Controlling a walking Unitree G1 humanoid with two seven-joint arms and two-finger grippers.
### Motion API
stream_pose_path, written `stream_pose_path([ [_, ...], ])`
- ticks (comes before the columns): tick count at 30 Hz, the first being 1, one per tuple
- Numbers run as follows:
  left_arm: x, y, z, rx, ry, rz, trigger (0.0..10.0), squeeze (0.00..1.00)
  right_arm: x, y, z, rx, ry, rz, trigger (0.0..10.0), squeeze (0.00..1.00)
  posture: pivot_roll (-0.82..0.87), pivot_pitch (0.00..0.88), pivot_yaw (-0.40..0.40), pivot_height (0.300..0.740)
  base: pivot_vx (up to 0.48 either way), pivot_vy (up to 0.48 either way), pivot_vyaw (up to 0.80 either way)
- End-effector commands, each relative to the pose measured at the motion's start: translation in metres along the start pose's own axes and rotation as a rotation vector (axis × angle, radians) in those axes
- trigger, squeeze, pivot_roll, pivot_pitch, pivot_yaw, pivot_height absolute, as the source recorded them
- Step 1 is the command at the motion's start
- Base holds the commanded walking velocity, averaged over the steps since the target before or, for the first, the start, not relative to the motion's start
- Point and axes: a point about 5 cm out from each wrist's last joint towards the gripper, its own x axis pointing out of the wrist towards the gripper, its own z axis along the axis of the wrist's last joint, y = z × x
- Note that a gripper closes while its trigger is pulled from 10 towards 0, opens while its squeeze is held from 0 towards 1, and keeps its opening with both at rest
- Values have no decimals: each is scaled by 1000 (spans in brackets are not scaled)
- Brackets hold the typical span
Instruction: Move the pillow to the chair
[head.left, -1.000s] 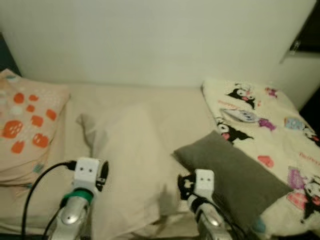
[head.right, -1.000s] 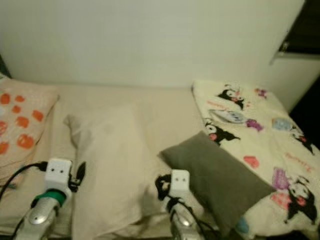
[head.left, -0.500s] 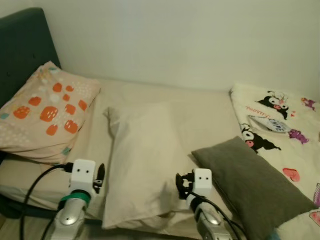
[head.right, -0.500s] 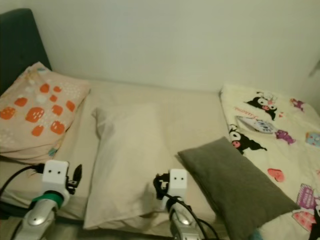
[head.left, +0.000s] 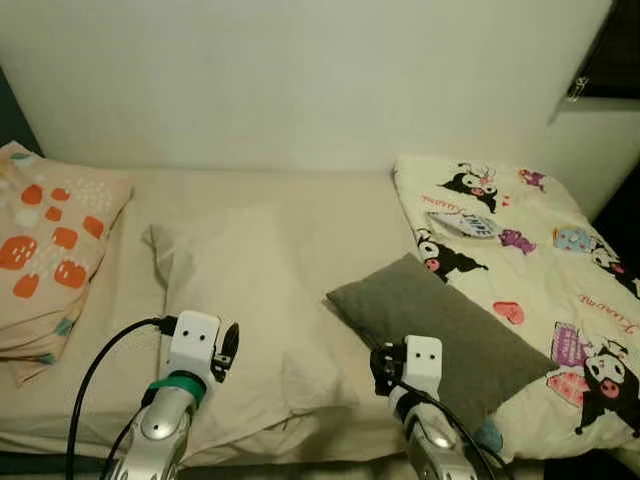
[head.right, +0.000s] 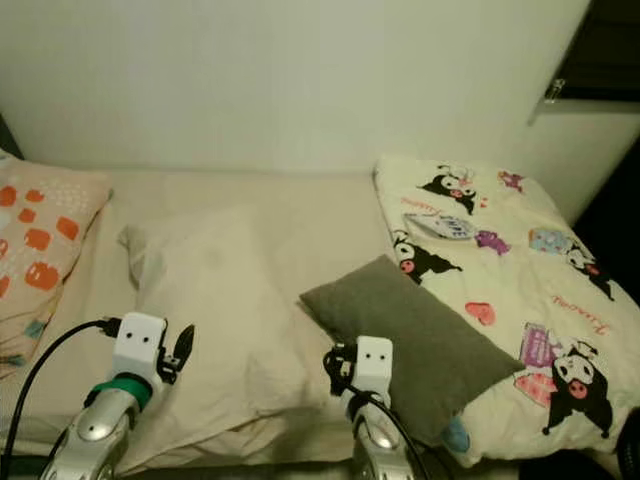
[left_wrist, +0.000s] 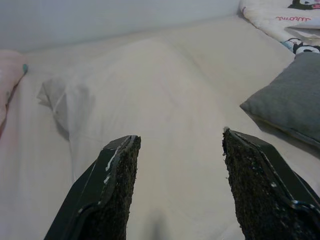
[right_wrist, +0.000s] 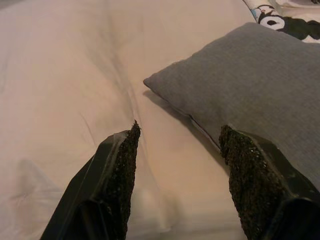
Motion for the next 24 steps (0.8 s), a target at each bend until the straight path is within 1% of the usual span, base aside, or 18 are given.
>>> stream_pose_path([
  [1,-4,0,-6,4,13,11,10000,0,-2,0,-5,-2,17,-3,10000,0,64,20,11,740,0,0,0],
  [5,-4,-1,-3,18,-9,9,10000,0,-1,1,-7,-7,26,3,10000,0,71,17,3,740,0,0,0],
  [8,-3,1,2,-13,-35,21,10000,0,-1,2,-8,4,42,1,10000,0,78,19,-4,740,0,0,0],
  [12,-2,2,3,-28,-41,27,10000,0,0,5,-9,-2,45,17,10000,0,78,22,-2,740,0,0,0],
  [18,-3,4,4,-60,-41,47,10000,0,0,5,-8,0,47,14,10000,0,81,22,-1,740,0,0,0],
  [23,-2,5,5,-70,-46,54,10000,0,1,6,-8,6,46,19,10000,0,82,21,3,740,253,0,0],
  [24,-2,6,5,-70,-46,54,10000,0,1,7,-9,-6,53,19,10000,0,82,22,4,740,262,0,0],
])
